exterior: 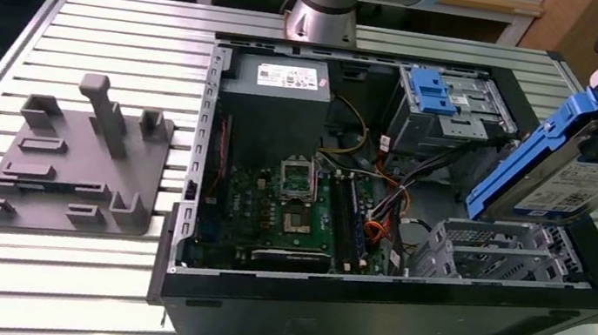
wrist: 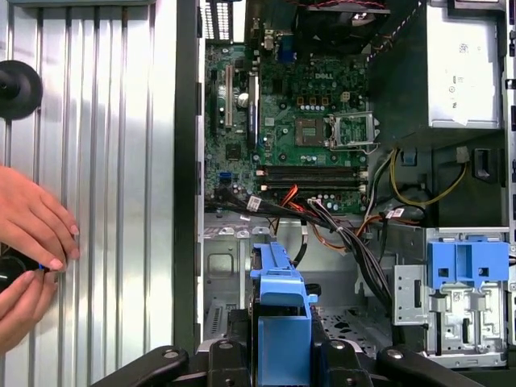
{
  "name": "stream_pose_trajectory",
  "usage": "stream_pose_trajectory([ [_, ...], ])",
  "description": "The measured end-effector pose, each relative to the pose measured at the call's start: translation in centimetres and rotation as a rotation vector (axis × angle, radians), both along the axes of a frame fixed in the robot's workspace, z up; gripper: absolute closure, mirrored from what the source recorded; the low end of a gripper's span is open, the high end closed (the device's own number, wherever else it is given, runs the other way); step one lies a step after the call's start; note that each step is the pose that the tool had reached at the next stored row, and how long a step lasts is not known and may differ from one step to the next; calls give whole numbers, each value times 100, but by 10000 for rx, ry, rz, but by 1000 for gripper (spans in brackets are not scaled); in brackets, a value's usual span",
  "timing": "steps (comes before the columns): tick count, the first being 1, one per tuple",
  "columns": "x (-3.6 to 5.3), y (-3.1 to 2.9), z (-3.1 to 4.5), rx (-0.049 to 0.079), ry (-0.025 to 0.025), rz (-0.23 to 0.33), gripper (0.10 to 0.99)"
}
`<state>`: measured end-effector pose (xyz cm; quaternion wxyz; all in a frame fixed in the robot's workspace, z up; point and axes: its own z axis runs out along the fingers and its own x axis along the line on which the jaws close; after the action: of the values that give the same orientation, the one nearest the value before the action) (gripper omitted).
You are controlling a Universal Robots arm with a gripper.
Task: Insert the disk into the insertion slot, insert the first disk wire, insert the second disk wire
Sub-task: 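Insert the disk into the insertion slot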
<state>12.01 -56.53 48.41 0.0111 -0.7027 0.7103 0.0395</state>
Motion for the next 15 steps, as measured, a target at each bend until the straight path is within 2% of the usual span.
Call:
stream_pose_trajectory([
  [15, 0, 7, -93, 0, 0, 73, 722],
])
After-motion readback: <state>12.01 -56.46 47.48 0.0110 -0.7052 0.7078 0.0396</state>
